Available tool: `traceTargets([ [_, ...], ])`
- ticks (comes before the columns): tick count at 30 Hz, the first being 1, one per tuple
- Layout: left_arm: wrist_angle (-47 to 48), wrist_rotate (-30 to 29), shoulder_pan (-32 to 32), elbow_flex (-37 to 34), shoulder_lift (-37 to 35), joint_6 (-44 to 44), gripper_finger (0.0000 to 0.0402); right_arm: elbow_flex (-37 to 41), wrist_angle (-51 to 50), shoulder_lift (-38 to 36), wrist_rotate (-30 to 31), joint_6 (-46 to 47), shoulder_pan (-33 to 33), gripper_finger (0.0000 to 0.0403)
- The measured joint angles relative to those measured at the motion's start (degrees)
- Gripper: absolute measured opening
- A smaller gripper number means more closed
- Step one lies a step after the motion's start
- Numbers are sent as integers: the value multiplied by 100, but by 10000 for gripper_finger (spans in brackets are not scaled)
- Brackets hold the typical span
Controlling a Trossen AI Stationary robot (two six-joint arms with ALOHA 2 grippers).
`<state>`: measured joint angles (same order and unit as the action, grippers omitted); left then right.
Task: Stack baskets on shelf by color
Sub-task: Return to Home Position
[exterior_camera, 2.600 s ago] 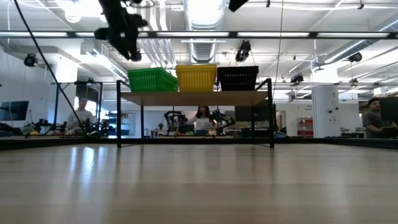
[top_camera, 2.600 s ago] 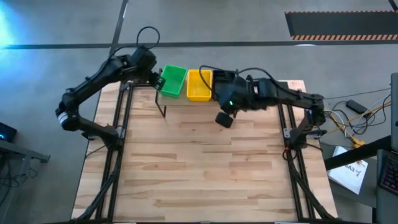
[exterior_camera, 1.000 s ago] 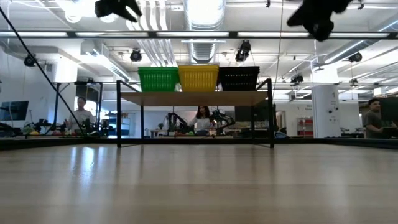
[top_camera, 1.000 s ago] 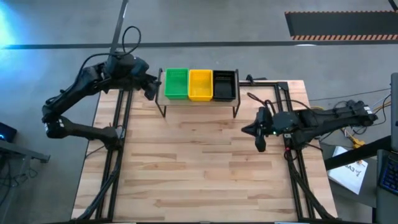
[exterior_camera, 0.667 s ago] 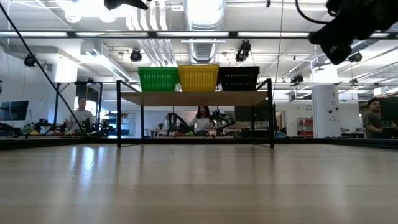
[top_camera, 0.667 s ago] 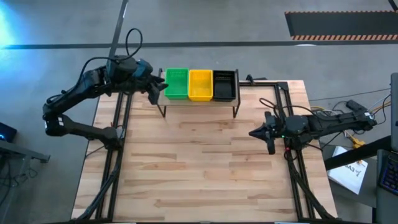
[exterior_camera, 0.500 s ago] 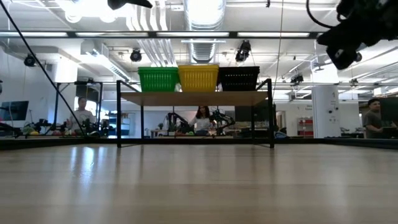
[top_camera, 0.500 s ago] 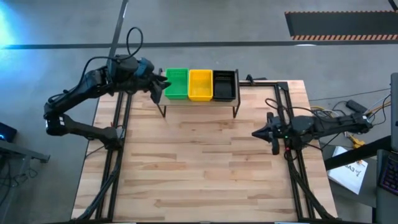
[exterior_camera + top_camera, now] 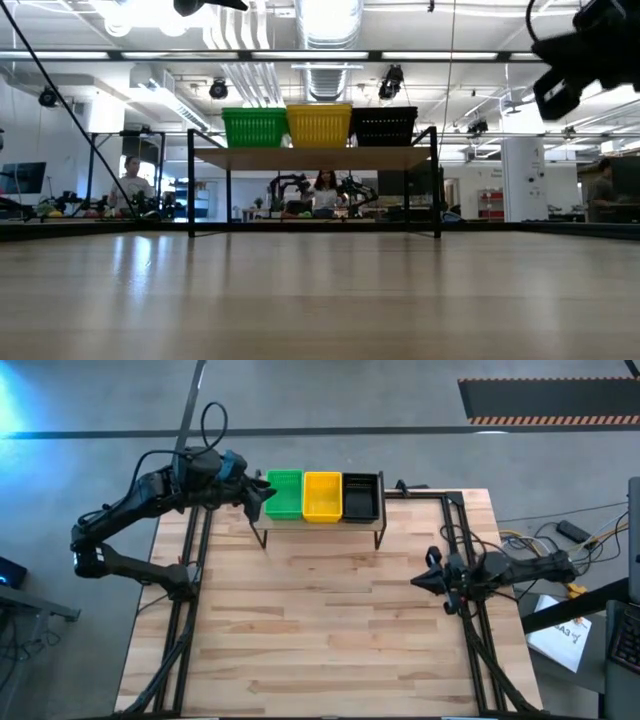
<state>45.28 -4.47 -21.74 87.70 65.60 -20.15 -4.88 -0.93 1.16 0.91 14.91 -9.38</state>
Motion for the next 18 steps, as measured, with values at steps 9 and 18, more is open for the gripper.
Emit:
traceTargets([
  [9, 26, -5, 4, 0, 4, -49, 134, 418, 408, 85, 60, -611, 10, 8],
  [18, 22, 188, 4, -433, -370, 421, 134, 420, 202, 169, 43, -712, 183, 8],
])
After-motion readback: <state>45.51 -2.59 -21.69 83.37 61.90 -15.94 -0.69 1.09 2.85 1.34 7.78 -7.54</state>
